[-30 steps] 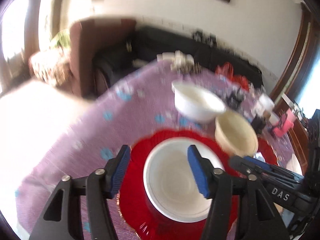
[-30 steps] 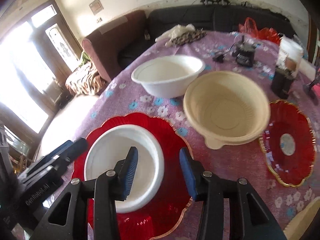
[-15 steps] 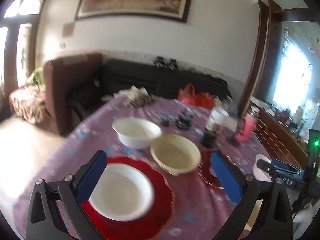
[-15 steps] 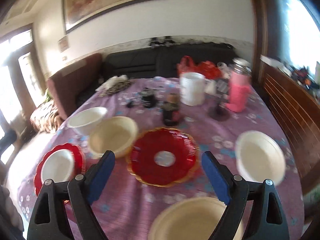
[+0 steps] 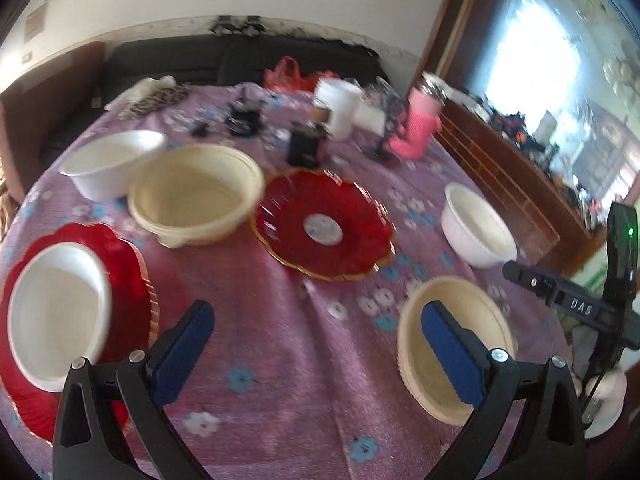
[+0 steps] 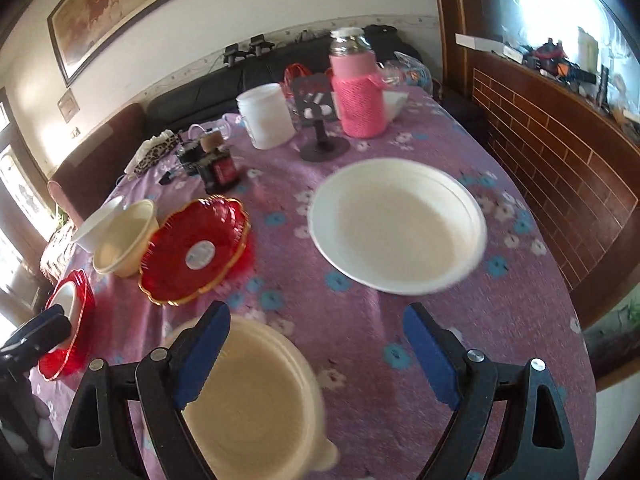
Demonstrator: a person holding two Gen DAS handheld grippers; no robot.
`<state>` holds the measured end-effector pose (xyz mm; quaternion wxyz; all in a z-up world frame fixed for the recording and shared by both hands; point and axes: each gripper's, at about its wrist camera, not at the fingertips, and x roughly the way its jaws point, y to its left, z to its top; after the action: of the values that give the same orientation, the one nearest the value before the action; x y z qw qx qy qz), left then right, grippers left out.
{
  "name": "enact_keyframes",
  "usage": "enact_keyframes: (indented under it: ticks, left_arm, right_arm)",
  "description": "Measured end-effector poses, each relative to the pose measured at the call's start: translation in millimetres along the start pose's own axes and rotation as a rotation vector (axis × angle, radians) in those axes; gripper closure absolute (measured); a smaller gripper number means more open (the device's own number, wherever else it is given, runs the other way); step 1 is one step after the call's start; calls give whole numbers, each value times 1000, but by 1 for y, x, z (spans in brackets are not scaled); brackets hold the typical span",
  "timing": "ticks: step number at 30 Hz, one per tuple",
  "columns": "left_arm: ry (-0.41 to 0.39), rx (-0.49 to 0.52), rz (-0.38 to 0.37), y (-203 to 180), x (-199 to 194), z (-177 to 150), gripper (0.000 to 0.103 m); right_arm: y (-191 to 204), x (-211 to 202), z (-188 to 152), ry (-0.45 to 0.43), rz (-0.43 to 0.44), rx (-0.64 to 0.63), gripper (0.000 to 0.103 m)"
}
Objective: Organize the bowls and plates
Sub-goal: 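Reach the right tool to the red scalloped plate and grasp its rim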
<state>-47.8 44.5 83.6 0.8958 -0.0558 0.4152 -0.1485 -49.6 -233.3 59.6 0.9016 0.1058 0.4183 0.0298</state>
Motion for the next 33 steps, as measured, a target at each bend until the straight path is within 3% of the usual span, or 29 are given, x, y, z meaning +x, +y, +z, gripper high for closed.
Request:
enact_keyframes:
  ticks: [7, 14, 18, 22, 27, 33]
  left_arm:
    - [64, 50, -12, -23, 24, -14, 0]
    - [95, -78, 8, 4, 40, 1, 0]
    - [128, -153, -4, 19, 58, 14, 0]
    - [164, -239, -44, 32, 76, 21, 0]
    - [184, -334, -87, 51, 92, 25, 18]
    - [175, -379, -122, 61, 99, 31, 22]
  right_arm:
    - [-24, -7, -26, 23, 15, 48, 12]
    - [9, 6, 17, 38, 120, 28, 12]
    - [54, 36, 53, 101, 157, -50, 12]
    - [87, 94, 84, 206, 81, -117, 12]
    - [95, 152, 105, 304, 40, -126, 16]
    - [101, 191, 116, 388, 73, -147, 22]
